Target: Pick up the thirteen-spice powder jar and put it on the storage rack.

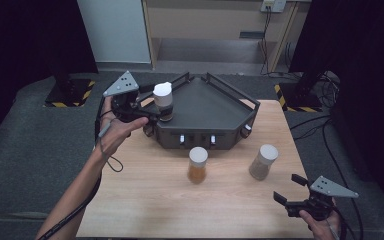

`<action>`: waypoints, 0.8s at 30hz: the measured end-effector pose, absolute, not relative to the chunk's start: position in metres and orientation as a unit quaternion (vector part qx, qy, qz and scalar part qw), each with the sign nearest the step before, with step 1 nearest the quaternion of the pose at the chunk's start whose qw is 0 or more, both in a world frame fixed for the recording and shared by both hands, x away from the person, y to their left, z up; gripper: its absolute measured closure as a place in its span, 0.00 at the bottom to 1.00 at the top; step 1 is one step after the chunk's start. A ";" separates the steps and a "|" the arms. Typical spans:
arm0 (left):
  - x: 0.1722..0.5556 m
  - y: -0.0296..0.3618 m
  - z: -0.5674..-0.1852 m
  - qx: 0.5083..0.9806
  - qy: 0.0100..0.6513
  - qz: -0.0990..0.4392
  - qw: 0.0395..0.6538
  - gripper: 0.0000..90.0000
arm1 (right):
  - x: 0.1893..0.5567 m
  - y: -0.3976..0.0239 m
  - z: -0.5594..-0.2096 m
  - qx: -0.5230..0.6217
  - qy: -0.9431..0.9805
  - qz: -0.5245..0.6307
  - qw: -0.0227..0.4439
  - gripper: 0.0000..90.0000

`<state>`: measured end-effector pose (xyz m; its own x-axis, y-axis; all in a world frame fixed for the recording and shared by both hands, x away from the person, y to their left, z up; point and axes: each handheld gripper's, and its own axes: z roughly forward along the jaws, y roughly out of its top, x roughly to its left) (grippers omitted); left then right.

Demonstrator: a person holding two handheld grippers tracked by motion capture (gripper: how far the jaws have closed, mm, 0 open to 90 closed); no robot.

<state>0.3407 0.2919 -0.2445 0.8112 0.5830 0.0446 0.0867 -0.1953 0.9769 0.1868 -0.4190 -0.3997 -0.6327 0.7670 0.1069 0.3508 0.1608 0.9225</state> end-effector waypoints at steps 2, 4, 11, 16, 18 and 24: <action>0.335 0.293 -0.248 0.743 0.219 0.207 0.597 0.03 | 0.187 -0.419 -0.399 0.380 0.736 0.524 0.198 0.03; 0.330 0.294 -0.252 0.742 0.215 0.204 0.601 0.03 | 0.187 -0.419 -0.399 0.380 0.736 0.524 0.198 0.03; 0.310 0.298 -0.263 0.742 0.202 0.205 0.605 0.03 | 0.187 -0.418 -0.399 0.378 0.737 0.523 0.200 0.03; 0.298 0.301 -0.271 0.743 0.198 0.208 0.605 0.03 | 0.187 -0.418 -0.399 0.379 0.737 0.523 0.200 0.03; 0.294 0.302 -0.274 0.743 0.198 0.207 0.606 0.03 | 0.187 -0.418 -0.399 0.379 0.737 0.523 0.200 0.03; 0.281 0.307 -0.285 0.744 0.200 0.213 0.601 0.03 | 0.187 -0.418 -0.399 0.379 0.737 0.522 0.200 0.03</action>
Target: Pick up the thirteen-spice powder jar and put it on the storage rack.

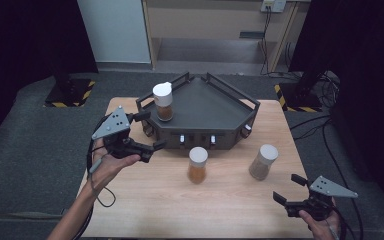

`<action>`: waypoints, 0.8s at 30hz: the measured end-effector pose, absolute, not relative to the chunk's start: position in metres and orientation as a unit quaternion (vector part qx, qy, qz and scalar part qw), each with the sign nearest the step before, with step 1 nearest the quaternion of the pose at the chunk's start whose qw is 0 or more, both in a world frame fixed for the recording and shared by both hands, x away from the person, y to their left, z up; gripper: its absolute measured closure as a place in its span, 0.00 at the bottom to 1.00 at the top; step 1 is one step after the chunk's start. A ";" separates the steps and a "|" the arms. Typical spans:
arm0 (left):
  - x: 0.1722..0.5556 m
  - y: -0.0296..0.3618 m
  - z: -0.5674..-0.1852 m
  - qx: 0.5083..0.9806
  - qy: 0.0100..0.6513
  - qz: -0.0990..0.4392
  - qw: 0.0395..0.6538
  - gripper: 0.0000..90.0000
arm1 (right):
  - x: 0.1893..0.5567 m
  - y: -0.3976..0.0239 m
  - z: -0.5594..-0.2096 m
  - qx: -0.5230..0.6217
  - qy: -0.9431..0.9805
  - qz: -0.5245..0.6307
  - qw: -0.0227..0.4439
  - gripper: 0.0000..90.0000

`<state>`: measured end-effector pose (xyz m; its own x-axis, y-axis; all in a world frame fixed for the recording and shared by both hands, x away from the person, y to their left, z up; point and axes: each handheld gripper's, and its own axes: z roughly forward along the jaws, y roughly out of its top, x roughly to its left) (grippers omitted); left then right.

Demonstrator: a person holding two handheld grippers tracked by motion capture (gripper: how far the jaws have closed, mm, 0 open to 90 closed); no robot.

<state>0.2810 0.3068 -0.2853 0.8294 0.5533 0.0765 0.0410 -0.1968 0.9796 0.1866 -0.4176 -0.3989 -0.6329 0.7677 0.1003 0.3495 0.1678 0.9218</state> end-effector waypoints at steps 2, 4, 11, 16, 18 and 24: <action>0.277 0.309 -0.289 0.745 0.202 0.214 0.599 0.03 | 0.187 -0.417 -0.399 0.379 0.738 0.522 0.200 0.03; 0.272 0.311 -0.293 0.744 0.204 0.219 0.597 0.03 | 0.187 -0.417 -0.399 0.378 0.738 0.522 0.200 0.03; 0.259 0.319 -0.308 0.742 0.219 0.223 0.593 0.03 | 0.187 -0.417 -0.398 0.379 0.739 0.521 0.200 0.03; 0.251 0.322 -0.322 0.745 0.230 0.223 0.586 0.03 | 0.187 -0.417 -0.398 0.378 0.739 0.520 0.200 0.03; 0.248 0.323 -0.328 0.744 0.234 0.222 0.585 0.03 | 0.187 -0.416 -0.398 0.378 0.740 0.520 0.200 0.03; 0.241 0.329 -0.343 0.742 0.248 0.221 0.582 0.03 | 0.187 -0.417 -0.398 0.379 0.739 0.520 0.200 0.03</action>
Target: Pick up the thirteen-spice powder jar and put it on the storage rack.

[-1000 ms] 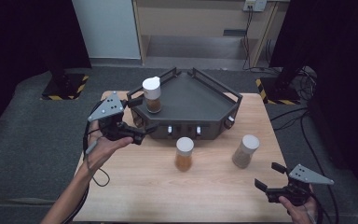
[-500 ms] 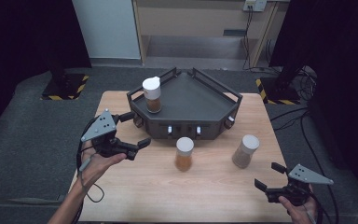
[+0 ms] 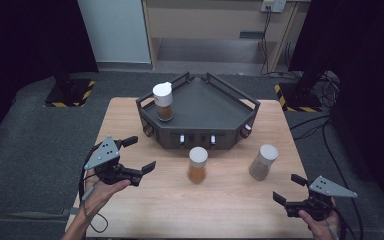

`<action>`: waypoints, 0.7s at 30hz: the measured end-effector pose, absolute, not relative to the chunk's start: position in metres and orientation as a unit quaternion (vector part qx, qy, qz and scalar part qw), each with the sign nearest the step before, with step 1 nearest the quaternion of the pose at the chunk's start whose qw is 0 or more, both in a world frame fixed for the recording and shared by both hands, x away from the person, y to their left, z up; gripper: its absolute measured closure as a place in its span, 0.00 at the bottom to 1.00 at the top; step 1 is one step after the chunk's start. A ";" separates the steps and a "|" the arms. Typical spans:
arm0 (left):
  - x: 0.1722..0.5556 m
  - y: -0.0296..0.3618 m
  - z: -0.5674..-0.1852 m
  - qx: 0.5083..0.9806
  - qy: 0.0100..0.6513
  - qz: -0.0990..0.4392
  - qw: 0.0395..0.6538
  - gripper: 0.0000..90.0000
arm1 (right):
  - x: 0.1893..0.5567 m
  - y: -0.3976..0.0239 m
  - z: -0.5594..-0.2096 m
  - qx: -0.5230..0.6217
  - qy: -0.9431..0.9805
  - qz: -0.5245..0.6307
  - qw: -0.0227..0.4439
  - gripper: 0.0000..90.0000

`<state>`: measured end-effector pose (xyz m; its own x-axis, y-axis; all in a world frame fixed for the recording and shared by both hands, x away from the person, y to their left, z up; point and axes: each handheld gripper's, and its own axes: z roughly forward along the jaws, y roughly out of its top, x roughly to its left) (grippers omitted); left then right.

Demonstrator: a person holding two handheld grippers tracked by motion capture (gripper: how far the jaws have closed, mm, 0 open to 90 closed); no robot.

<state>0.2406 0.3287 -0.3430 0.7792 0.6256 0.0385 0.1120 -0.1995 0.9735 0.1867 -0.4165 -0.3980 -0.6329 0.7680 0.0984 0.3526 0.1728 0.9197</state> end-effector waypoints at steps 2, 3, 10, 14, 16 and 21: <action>0.238 0.331 -0.347 0.741 0.253 0.220 0.581 0.03 | 0.187 -0.416 -0.398 0.378 0.740 0.519 0.201 0.03; 0.237 0.332 -0.349 0.742 0.255 0.220 0.579 0.03 | 0.187 -0.416 -0.398 0.378 0.740 0.519 0.200 0.03; 0.229 0.341 -0.365 0.740 0.273 0.216 0.575 0.03 | 0.187 -0.416 -0.398 0.378 0.740 0.519 0.200 0.03; 0.224 0.344 -0.372 0.742 0.282 0.212 0.570 0.03 | 0.187 -0.416 -0.398 0.378 0.740 0.519 0.200 0.03; 0.222 0.346 -0.378 0.740 0.286 0.212 0.570 0.03 | 0.187 -0.416 -0.398 0.379 0.740 0.518 0.200 0.03; 0.219 0.350 -0.391 0.740 0.301 0.204 0.566 0.03 | 0.187 -0.415 -0.397 0.379 0.741 0.517 0.201 0.03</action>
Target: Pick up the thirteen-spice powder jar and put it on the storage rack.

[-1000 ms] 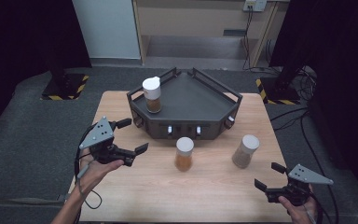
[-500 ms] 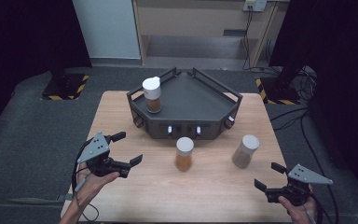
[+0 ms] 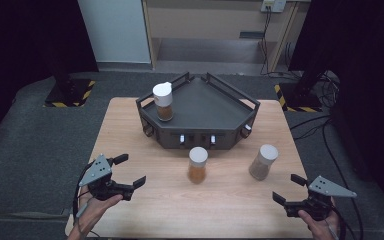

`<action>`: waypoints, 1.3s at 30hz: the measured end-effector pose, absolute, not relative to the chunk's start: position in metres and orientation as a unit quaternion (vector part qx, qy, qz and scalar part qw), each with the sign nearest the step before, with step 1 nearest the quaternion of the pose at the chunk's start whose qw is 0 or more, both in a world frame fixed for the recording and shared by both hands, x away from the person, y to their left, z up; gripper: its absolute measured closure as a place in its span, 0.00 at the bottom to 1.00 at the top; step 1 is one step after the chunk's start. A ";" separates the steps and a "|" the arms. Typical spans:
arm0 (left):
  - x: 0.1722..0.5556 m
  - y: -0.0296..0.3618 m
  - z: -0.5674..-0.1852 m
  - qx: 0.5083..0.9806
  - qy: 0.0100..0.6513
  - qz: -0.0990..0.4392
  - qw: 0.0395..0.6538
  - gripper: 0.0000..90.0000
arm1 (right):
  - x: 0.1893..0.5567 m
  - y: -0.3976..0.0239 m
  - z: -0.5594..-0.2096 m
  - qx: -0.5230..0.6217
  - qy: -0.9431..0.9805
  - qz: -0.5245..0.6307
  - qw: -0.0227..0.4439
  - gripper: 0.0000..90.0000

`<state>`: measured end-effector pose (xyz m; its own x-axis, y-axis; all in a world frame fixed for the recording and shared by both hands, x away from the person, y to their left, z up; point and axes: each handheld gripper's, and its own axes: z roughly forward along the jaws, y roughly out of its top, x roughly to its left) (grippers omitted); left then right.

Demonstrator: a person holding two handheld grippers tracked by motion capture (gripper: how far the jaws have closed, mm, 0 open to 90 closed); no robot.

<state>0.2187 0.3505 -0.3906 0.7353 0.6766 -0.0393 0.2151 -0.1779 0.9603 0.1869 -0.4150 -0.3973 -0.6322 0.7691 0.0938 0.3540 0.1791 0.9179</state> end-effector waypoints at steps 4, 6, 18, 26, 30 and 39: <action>0.216 0.353 -0.397 0.740 0.311 0.202 0.562 0.03 | 0.187 -0.415 -0.397 0.379 0.741 0.516 0.201 0.03; 0.215 0.354 -0.399 0.739 0.314 0.201 0.561 0.03 | 0.187 -0.415 -0.397 0.380 0.741 0.516 0.202 0.03; 0.209 0.363 -0.408 0.738 0.322 0.206 0.556 0.03 | 0.187 -0.414 -0.397 0.379 0.742 0.515 0.202 0.03; 0.212 0.369 -0.415 0.738 0.321 0.206 0.556 0.03 | 0.186 -0.414 -0.397 0.379 0.742 0.515 0.203 0.03; 0.213 0.373 -0.418 0.737 0.316 0.203 0.562 0.03 | 0.187 -0.414 -0.397 0.377 0.743 0.514 0.202 0.04; 0.219 0.378 -0.425 0.734 0.300 0.186 0.581 0.02 | 0.187 -0.413 -0.397 0.376 0.744 0.513 0.204 0.04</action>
<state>0.2185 0.3783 -0.4253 0.7509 0.6560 -0.0759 0.2248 -0.1458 0.9634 0.1870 -0.4135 -0.3968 -0.6335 0.7693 0.0827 0.3513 0.1908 0.9166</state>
